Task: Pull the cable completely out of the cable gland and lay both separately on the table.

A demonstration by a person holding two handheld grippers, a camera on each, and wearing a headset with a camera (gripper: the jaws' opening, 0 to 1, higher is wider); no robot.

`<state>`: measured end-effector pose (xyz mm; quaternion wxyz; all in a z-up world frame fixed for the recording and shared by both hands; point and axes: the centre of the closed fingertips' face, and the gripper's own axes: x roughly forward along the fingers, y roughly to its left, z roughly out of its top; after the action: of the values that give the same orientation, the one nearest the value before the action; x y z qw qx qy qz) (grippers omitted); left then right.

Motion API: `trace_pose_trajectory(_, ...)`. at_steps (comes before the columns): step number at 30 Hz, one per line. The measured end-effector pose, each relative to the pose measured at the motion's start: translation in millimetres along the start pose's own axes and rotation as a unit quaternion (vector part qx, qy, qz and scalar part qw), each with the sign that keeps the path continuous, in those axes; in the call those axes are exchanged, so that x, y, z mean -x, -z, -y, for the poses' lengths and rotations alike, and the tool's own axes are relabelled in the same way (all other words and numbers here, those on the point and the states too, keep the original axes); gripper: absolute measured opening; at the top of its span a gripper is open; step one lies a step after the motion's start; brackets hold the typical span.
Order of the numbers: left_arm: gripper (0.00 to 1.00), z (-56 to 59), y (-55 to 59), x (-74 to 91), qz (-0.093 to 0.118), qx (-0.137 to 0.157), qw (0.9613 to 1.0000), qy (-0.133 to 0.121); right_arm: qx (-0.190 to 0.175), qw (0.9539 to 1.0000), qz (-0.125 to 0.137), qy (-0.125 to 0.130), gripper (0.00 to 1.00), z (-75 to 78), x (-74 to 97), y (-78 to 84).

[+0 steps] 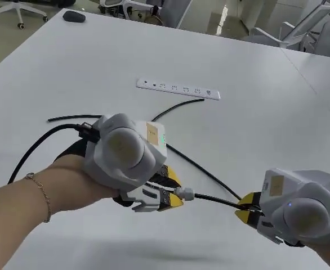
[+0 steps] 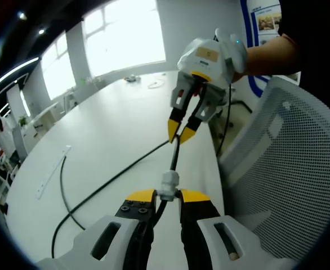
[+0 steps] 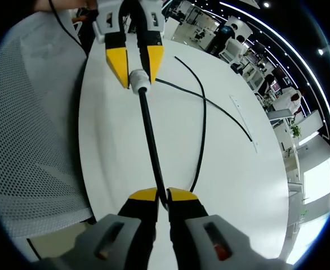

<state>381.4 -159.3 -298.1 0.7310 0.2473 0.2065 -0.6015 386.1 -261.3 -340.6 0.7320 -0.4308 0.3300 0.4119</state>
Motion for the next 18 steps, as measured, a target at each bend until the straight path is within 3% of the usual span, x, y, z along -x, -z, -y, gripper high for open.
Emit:
trace_pose_trajectory(13,0.17,-6.0,6.3,6.8,-0.012,0.01,0.9999,-0.005,-0.036,0.9979,-0.052,0.012,0.05,7.6,-6.5,46.3)
trace_pose_trajectory(16,0.17,-6.3,-1.4,10.3,0.003,0.026,0.9996,-0.007,-0.058,0.9966,-0.057,0.01,0.06,7.6,-6.2,51.4)
trace_pose_trajectory(18,0.17,-4.3,-7.3,11.3,0.007,0.028,0.9996,-0.007,-0.069,0.9955,-0.064,-0.006,0.07,1.8,-6.8,52.3)
